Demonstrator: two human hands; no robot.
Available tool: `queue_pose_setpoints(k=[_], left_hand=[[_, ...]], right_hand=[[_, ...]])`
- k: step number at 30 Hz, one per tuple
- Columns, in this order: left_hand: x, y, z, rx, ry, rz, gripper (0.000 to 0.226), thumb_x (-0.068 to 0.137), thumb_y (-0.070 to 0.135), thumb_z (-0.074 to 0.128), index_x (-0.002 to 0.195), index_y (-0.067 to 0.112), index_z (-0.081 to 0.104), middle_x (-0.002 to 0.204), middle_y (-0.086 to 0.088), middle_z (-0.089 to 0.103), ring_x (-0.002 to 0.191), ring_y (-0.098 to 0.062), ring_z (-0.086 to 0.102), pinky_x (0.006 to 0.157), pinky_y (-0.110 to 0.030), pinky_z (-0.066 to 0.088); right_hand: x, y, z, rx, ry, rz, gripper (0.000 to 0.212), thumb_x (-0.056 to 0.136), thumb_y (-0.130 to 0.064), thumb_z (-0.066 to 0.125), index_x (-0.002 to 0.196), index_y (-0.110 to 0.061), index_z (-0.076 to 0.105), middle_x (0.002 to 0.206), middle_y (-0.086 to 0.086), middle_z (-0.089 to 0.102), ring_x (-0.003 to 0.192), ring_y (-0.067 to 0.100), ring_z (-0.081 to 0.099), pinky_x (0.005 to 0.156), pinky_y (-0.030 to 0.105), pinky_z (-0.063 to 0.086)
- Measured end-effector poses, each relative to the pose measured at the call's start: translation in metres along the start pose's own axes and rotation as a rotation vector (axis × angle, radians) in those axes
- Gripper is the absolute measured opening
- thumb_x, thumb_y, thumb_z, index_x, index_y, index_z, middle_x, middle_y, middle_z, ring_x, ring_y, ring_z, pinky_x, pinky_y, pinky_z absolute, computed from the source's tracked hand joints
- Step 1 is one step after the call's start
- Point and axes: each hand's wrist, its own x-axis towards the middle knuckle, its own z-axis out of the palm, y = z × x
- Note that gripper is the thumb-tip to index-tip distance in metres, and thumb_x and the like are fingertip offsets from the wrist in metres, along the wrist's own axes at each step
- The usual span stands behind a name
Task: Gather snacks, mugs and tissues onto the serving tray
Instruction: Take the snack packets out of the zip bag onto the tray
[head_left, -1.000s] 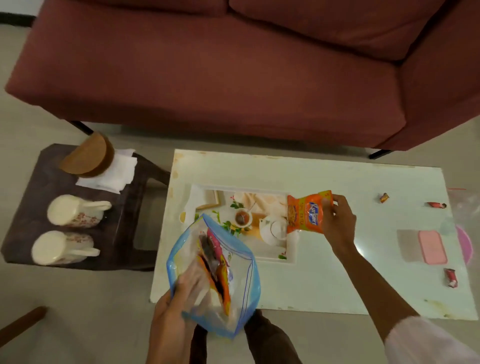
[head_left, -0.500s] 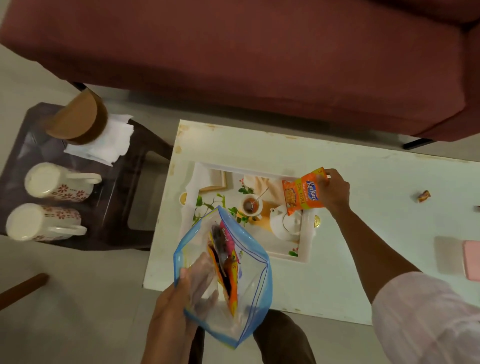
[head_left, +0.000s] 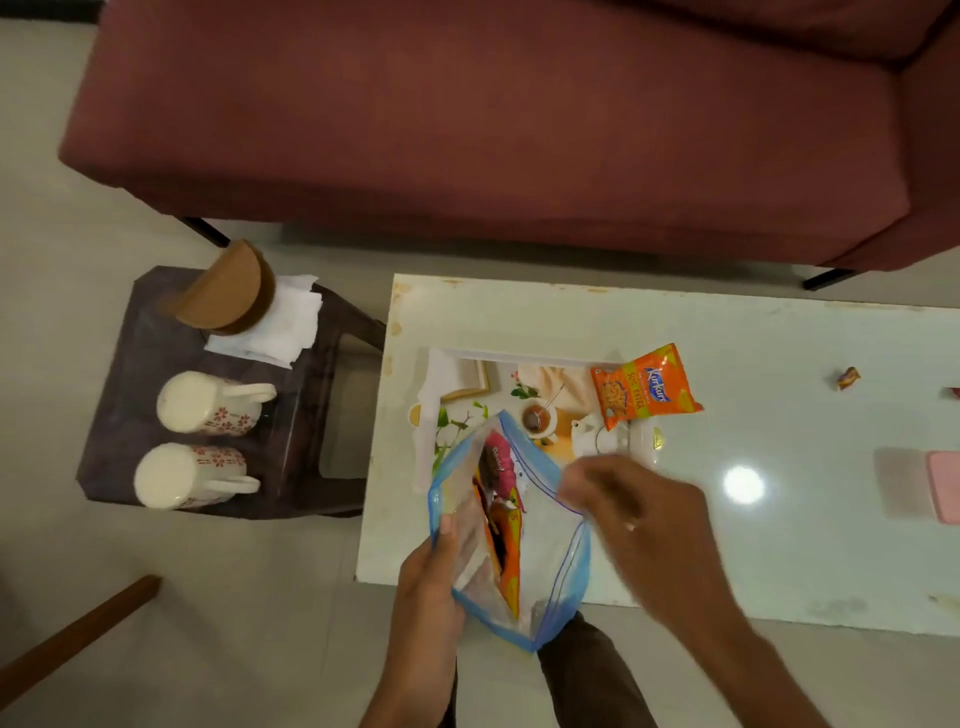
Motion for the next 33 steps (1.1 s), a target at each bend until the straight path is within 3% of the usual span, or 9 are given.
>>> queue_pose_setpoints(k=[3, 6, 9, 12, 15, 19, 23, 29, 33], left_hand=[[-0.013, 0.009, 0.001, 0.051, 0.044, 0.022, 0.105, 0.061, 0.074, 0.064, 0.141, 0.008, 0.050, 0.142, -0.013, 0.057, 0.129, -0.032, 0.054, 0.112, -0.053, 0.039], [-0.017, 0.006, -0.008, 0.003, 0.067, 0.047, 0.145, 0.021, 0.084, 0.074, 0.139, 0.004, 0.049, 0.142, -0.015, 0.055, 0.132, -0.035, 0.051, 0.113, -0.057, 0.037], [-0.027, 0.010, -0.013, 0.062, 0.018, -0.032, 0.103, 0.057, 0.062, 0.081, 0.133, -0.002, 0.054, 0.140, -0.022, 0.055, 0.128, -0.041, 0.053, 0.112, -0.054, 0.038], [-0.023, 0.009, -0.024, 0.018, 0.018, -0.042, 0.054, 0.105, 0.027, 0.032, 0.141, -0.013, 0.040, 0.147, -0.027, 0.046, 0.137, -0.042, 0.043, 0.102, -0.027, 0.045], [-0.017, 0.010, -0.028, 0.039, 0.131, -0.070, 0.110, 0.081, 0.077, 0.040, 0.142, -0.015, 0.036, 0.151, -0.030, 0.040, 0.138, -0.044, 0.041, 0.108, -0.032, 0.039], [-0.011, 0.005, -0.049, 0.280, 0.063, -0.003, 0.047, 0.100, 0.023, 0.046, 0.140, -0.002, 0.047, 0.139, -0.023, 0.056, 0.128, -0.038, 0.054, 0.110, -0.050, 0.042], [-0.016, 0.009, -0.060, 0.265, -0.002, 0.067, 0.045, 0.100, 0.025, 0.045, 0.140, 0.006, 0.051, 0.138, -0.014, 0.060, 0.129, -0.029, 0.056, 0.112, -0.050, 0.042], [-0.015, 0.021, -0.056, 0.179, -0.006, 0.002, 0.037, 0.078, 0.052, 0.051, 0.102, 0.027, 0.066, 0.098, 0.002, 0.075, 0.104, -0.023, 0.066, 0.094, -0.044, 0.053], [-0.006, 0.022, -0.056, 0.130, -0.020, -0.015, 0.024, 0.095, 0.038, 0.053, 0.108, 0.024, 0.066, 0.116, -0.006, 0.071, 0.115, -0.027, 0.064, 0.105, -0.051, 0.047]], right_hand=[[-0.028, -0.018, 0.038, -0.241, -0.312, 0.115, 0.024, 0.097, -0.041, 0.046, 0.108, -0.030, 0.064, 0.106, -0.011, 0.069, 0.097, 0.003, 0.063, 0.082, 0.010, 0.047], [-0.023, -0.011, 0.068, -0.504, -0.353, 0.268, 0.026, 0.100, -0.026, 0.040, 0.109, -0.014, 0.061, 0.104, 0.008, 0.063, 0.102, 0.023, 0.061, 0.082, 0.029, 0.046], [-0.021, -0.008, 0.092, -0.668, -0.300, 0.336, 0.027, 0.096, -0.033, 0.049, 0.106, -0.015, 0.066, 0.109, 0.005, 0.067, 0.103, 0.019, 0.065, 0.075, 0.023, 0.045], [-0.025, -0.010, 0.111, -0.707, -0.275, 0.361, 0.023, 0.092, -0.032, 0.051, 0.098, -0.017, 0.067, 0.102, 0.004, 0.069, 0.096, 0.020, 0.067, 0.067, 0.025, 0.045], [-0.026, -0.012, 0.123, -0.663, -0.251, 0.371, 0.020, 0.091, -0.025, 0.051, 0.092, -0.013, 0.067, 0.098, 0.006, 0.069, 0.092, 0.021, 0.068, 0.065, 0.025, 0.045], [-0.035, -0.021, 0.130, -0.583, -0.188, 0.298, 0.021, 0.094, -0.028, 0.051, 0.097, -0.011, 0.064, 0.096, 0.006, 0.068, 0.090, 0.021, 0.065, 0.063, 0.022, 0.038], [-0.045, -0.044, 0.125, -0.327, -0.063, 0.154, 0.016, 0.098, -0.032, 0.047, 0.085, -0.023, 0.049, 0.068, -0.015, 0.048, 0.063, 0.004, 0.051, 0.052, 0.007, 0.032], [-0.071, -0.067, 0.096, -0.047, 0.130, 0.275, 0.023, 0.096, -0.039, 0.045, 0.110, -0.021, 0.046, 0.095, -0.013, 0.056, 0.073, 0.004, 0.063, 0.062, 0.006, 0.049], [-0.085, -0.072, 0.054, 0.219, 0.411, 0.273, 0.025, 0.087, -0.048, 0.045, 0.104, -0.030, 0.051, 0.090, -0.021, 0.067, 0.076, -0.013, 0.065, 0.052, 0.005, 0.048]])
